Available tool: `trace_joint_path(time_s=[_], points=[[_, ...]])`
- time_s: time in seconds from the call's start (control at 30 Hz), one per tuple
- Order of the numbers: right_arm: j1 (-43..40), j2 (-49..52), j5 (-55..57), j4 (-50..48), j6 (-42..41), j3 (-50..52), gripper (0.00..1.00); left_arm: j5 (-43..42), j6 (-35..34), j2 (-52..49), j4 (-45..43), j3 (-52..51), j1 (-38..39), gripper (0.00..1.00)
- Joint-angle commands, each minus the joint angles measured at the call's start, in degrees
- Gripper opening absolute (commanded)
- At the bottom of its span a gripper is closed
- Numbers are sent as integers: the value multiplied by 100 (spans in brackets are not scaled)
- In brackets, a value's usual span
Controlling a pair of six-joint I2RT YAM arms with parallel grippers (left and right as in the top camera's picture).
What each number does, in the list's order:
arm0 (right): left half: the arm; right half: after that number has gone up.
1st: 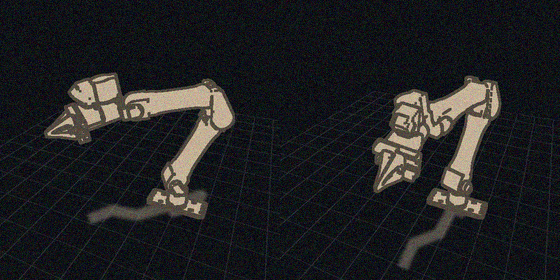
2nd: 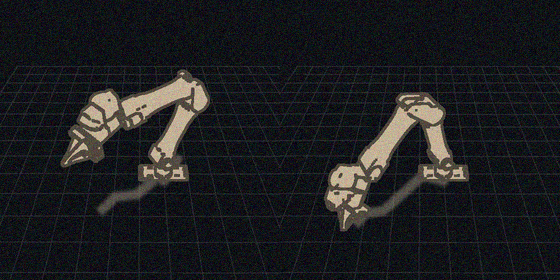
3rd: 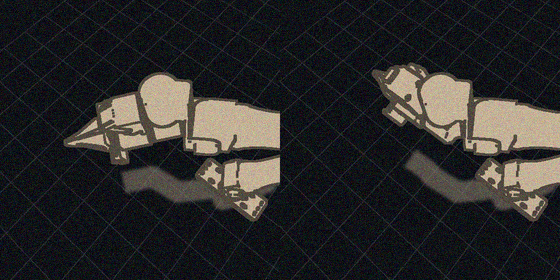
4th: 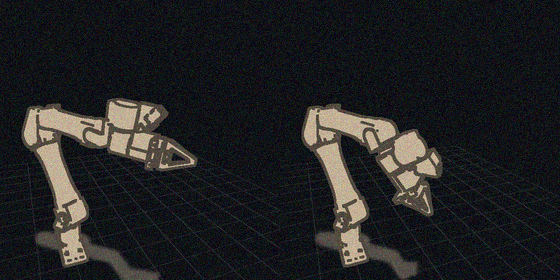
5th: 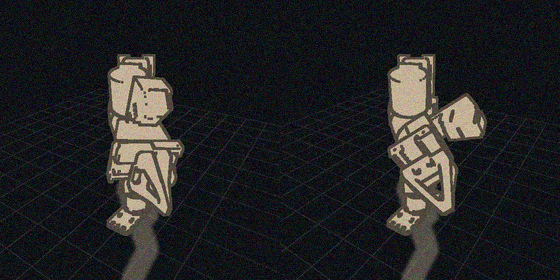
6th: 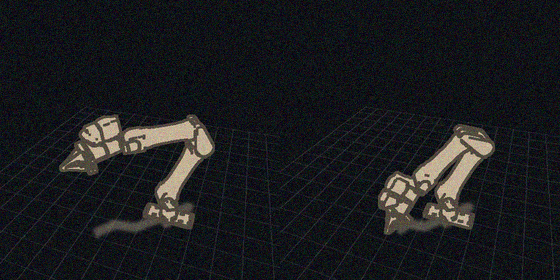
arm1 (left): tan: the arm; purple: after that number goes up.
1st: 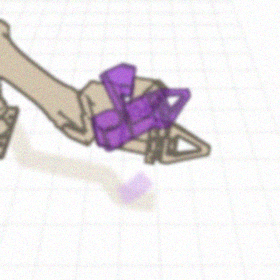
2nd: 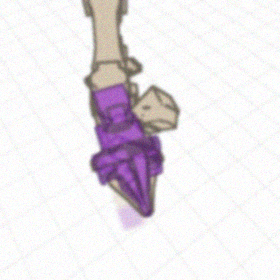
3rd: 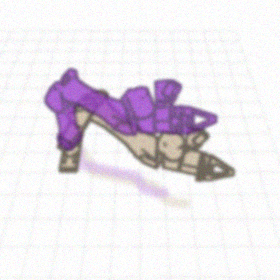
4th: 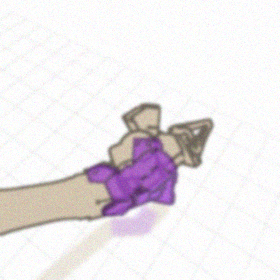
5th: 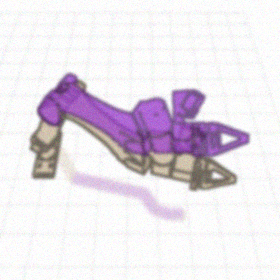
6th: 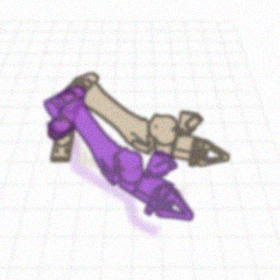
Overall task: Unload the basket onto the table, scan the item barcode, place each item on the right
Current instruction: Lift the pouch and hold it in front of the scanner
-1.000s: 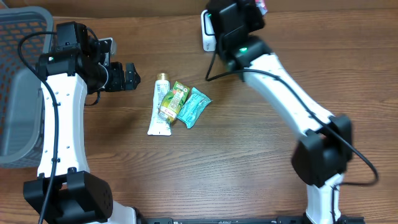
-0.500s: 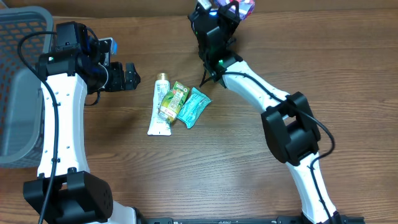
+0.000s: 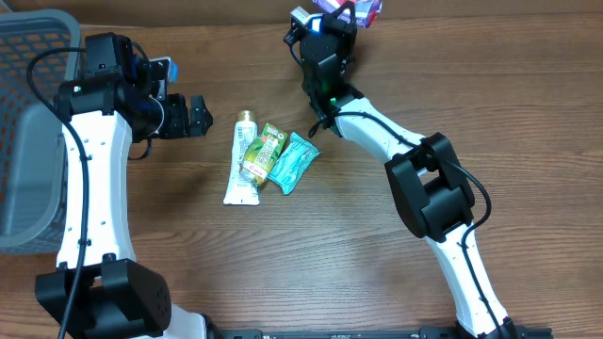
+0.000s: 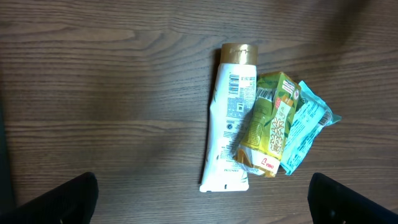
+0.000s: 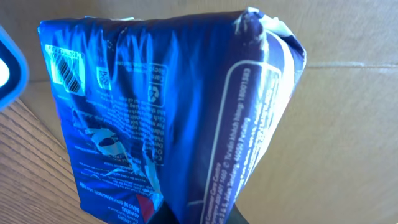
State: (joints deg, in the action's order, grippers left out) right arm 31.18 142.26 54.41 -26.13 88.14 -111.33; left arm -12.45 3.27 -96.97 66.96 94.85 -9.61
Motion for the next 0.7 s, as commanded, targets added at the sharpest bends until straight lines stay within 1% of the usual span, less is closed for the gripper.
trace_joint_path(time_s=[0.0, 0.13, 0.27, 0.67], points=[[-11, 83, 103, -76, 22, -136, 4, -50, -70, 184, -13, -9, -11, 100], [-7, 83, 289, -72, -33, -26, 4, -50, -70, 184, -15, -9, -11, 99], [26, 83, 400, -22, -293, 2, 4, -50, -72, 184, -15, -9, -11, 99], [175, 83, 479, -15, -286, 2, 4, -50, -70, 184, -15, -9, -11, 99]])
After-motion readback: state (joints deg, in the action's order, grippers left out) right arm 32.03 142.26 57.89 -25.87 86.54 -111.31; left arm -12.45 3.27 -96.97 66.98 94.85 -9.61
